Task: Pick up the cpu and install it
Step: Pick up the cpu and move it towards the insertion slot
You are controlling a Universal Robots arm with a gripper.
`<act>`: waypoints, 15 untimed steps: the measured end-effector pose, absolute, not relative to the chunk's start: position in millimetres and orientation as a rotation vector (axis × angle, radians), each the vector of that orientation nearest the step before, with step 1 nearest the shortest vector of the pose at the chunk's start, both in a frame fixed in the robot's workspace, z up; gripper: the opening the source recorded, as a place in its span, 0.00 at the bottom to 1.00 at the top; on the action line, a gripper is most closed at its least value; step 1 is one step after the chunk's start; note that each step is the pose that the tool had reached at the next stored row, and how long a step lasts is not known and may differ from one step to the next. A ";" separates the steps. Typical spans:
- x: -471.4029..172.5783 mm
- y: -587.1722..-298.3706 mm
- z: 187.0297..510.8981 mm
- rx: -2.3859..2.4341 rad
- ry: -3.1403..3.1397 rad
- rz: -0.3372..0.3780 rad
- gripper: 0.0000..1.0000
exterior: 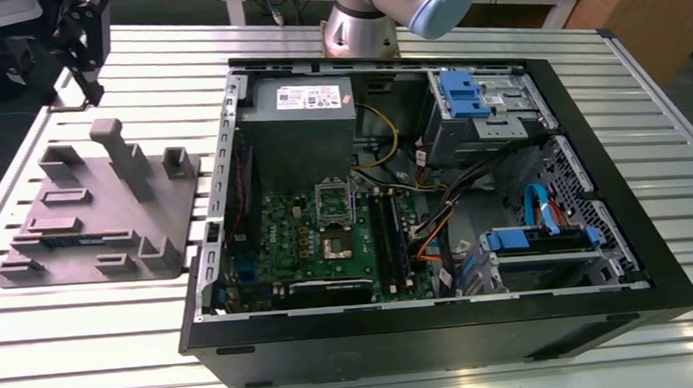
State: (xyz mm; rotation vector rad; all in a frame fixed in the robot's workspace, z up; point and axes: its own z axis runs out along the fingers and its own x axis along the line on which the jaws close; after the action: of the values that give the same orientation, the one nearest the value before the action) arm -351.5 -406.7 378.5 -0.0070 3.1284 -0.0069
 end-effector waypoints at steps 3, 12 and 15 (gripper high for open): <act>-350.4 -406.7 378.4 -0.007 3.128 -0.007 0.47; -347.0 -406.8 378.5 -0.007 3.128 -0.007 0.47; -346.6 -406.8 378.5 -0.007 3.128 -0.007 0.47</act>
State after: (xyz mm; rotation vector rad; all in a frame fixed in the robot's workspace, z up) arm -346.6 -406.8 378.5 -0.0068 3.1284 -0.0069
